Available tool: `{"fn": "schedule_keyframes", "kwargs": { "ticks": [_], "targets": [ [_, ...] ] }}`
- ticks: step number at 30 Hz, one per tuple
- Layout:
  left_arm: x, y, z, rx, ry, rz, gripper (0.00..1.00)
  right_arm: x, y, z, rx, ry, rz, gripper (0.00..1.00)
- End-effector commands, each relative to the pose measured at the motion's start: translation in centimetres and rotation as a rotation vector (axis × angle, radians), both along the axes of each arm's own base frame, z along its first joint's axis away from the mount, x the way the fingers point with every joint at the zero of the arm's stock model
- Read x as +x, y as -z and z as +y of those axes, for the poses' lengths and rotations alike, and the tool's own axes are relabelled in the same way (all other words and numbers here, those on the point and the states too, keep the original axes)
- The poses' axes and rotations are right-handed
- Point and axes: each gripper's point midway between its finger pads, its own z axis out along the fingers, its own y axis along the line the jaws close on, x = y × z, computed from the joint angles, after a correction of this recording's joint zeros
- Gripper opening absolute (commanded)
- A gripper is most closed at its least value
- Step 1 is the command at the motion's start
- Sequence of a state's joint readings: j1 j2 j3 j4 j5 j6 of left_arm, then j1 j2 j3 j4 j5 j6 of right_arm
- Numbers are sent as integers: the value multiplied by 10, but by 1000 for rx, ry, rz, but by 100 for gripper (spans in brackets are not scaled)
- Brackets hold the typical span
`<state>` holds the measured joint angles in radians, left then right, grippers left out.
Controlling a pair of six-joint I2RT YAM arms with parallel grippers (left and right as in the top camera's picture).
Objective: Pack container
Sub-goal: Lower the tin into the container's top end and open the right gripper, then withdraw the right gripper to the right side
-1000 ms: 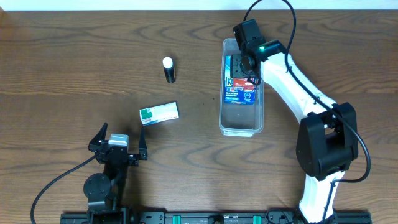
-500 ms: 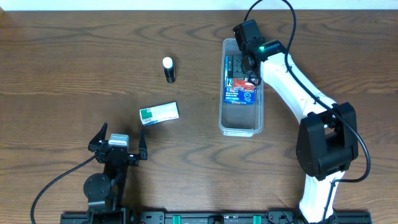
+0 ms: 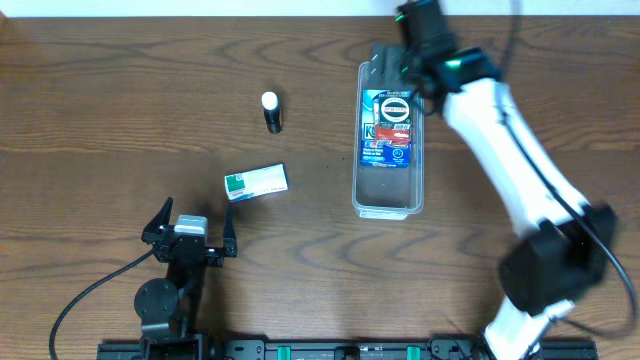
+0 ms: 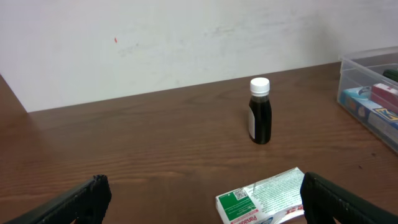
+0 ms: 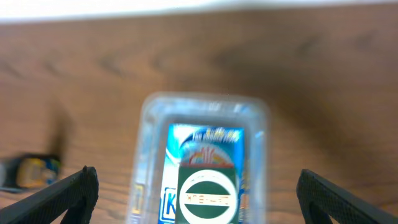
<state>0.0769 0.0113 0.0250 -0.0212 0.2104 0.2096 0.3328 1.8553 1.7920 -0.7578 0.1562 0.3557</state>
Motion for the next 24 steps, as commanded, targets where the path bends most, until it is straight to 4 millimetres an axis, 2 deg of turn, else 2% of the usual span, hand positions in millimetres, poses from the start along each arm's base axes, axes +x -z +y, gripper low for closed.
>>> {"fn": "schedule_keyframes", "kwargs": {
  "ticks": [1,2,5,7,10,13,19,24],
  "targets": [
    [0,17,-2,-10,13,49,98,-14,-73,-59,-28,120,-132,99],
    [0,17,-2,-10,13,49,98,-18,-77,-71,-42,151,-134,99],
    [0,17,-2,-10,13,49,98,-43,-87,-139,-106,308,-100,99],
    [0,17,-2,-10,13,49,98,-55,-83,-165,-118,361,-54,99],
    [0,17,-2,-10,13,49,98,-77,-61,-207,-119,476,57,99],
    [0,17,-2,-10,13,49,98,-88,-41,-227,-104,534,121,99],
    [0,17,-2,-10,13,49,98,-96,-2,-249,-73,606,184,99],
    [0,17,-2,-10,13,49,98,-96,11,-255,-74,620,191,99]
  ]
}}
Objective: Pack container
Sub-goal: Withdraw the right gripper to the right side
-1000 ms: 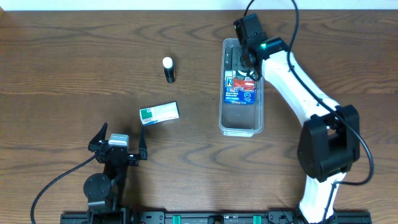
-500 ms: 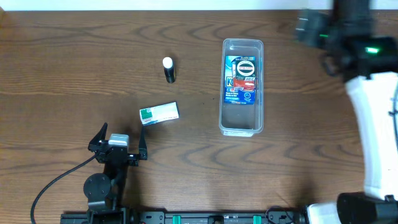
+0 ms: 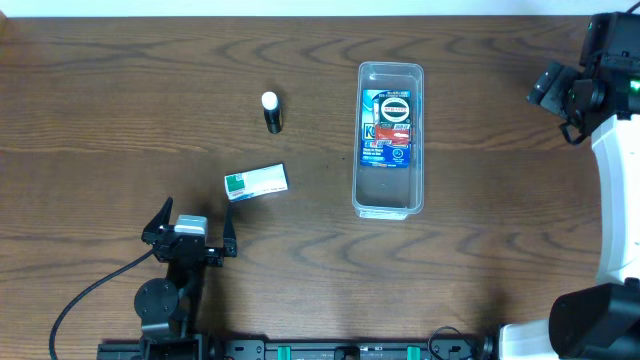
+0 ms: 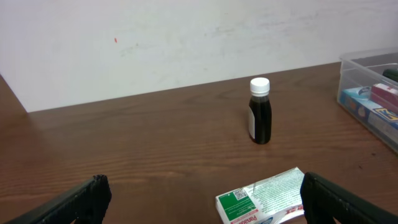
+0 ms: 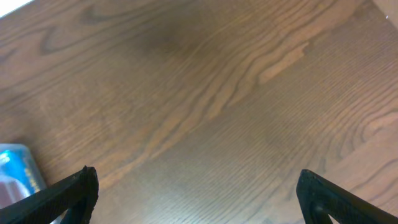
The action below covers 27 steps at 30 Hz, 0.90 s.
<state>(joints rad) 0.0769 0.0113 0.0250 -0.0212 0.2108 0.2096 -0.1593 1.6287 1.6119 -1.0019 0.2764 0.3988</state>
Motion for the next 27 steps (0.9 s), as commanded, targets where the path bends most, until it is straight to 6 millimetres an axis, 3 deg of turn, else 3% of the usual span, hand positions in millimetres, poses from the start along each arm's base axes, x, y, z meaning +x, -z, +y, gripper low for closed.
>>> {"fn": "schedule_keyframes", "kwargs": {
  "ticks": [1,9,16,27],
  "targets": [
    [0,17,-2,-10,13,49,98,0,10,-4,12,27,2,99],
    [0,17,-2,-10,13,49,98,-7,40,-32,-52,104,21,99],
    [0,17,-2,-10,13,49,98,-25,66,-36,-38,121,101,99],
    [0,17,-2,-10,14,48,98,-27,69,-34,-33,119,108,99]
  ]
}}
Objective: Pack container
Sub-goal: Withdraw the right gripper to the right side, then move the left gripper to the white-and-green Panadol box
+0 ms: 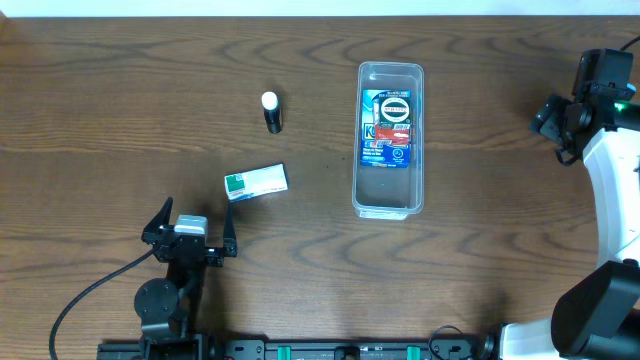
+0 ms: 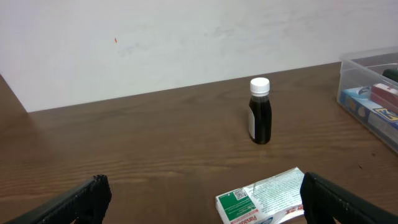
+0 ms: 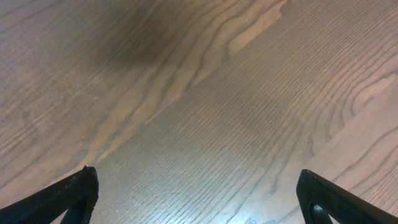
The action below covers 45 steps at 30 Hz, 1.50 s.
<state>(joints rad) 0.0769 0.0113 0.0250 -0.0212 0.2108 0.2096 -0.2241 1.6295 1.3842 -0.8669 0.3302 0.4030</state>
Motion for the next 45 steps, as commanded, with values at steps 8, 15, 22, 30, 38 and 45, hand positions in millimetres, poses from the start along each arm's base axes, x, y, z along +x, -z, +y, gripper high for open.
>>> {"fn": "schedule_keyframes", "kwargs": {
  "ticks": [8,15,22,30,38,45],
  "targets": [
    [-7,6,-41,-117,237,29,98,-3,3,-4,-7,24,8,99],
    [-33,-44,-86,-276,530,-48,98,-3,3,-4,-7,24,9,99],
    [-36,-80,-89,-384,524,123,98,-3,3,-4,-7,24,9,99],
    [-17,-112,-111,-414,682,443,98,-2,4,-3,-1,21,7,99],
    [15,-71,-63,-253,368,927,98,-2,4,-3,-1,21,7,99],
    [27,-38,-52,-246,297,1097,98,-2,4,-3,-1,21,7,99]
  ]
}}
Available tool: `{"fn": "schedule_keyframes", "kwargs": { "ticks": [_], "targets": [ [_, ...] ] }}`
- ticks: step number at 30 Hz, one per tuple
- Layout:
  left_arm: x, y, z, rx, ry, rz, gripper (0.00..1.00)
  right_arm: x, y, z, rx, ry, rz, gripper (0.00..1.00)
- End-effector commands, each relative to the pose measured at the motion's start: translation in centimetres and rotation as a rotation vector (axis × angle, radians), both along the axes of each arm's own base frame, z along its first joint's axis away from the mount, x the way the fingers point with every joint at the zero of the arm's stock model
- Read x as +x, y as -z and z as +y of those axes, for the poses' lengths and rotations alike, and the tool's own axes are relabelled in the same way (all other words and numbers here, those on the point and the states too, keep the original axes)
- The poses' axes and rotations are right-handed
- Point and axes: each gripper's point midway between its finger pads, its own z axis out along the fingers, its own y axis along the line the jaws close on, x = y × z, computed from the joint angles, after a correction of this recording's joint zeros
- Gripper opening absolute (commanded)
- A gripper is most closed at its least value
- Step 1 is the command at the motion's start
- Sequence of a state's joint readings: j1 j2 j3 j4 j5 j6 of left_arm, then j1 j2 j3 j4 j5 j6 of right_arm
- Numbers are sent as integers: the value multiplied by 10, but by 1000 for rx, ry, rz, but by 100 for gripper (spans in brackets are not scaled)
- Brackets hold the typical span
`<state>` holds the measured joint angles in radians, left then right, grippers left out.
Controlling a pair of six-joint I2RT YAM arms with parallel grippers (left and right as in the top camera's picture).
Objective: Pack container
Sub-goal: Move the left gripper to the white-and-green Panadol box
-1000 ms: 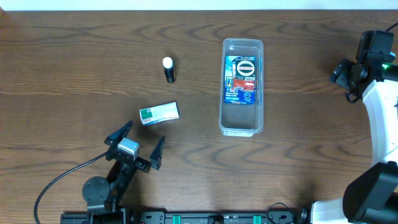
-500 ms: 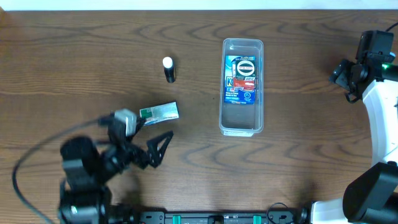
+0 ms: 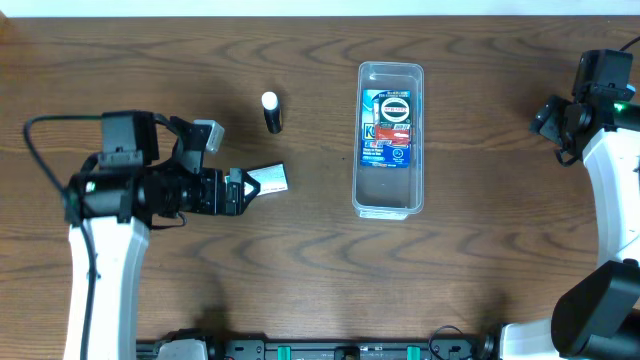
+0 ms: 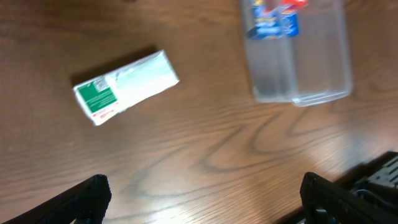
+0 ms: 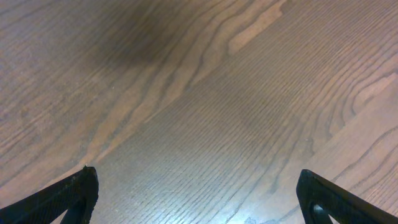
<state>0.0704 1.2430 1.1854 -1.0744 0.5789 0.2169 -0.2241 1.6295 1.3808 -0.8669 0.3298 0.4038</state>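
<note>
A clear plastic container lies lengthwise at mid-table and holds a blue pack with a round dark-and-white item on it. In the left wrist view the container shows at the upper right. A white box with a green end lies flat to its left. Beyond the box stands a small dark bottle with a white cap. My left gripper hovers open just left of the box, nothing between its fingers. My right gripper is open over bare wood at the far right.
The left arm's body and its cable lie over the left part of the brown wooden table. The white right arm runs down the right edge. A black rail lines the front edge.
My left arm has left its place at the table's front edge and now hangs above the table beside the white box, looking down on the box and container. The right arm is unmoved.
First my right gripper was open over the far end of the container with the pack in it. It then stood at the table's far right and stayed there. My left gripper stayed low at the front edge facing the bottle, and now hovers open by the white box.
</note>
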Motion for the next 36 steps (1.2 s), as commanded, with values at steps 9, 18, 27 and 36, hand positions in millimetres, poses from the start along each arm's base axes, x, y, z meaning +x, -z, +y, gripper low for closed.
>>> {"fn": "schedule_keyframes", "kwargs": {
  "ticks": [9,18,27,36],
  "targets": [
    [15,28,15,72,-171,153,98,-2,2,-3,-2,21,4,99],
    [22,25,11,-38,-384,239,98,-2,2,-3,-2,20,4,99],
    [4,32,14,-215,-987,600,98,-2,2,-3,-2,20,4,99],
    [4,31,6,-330,-1282,751,98,-2,2,-3,-2,20,4,99]
  ]
}}
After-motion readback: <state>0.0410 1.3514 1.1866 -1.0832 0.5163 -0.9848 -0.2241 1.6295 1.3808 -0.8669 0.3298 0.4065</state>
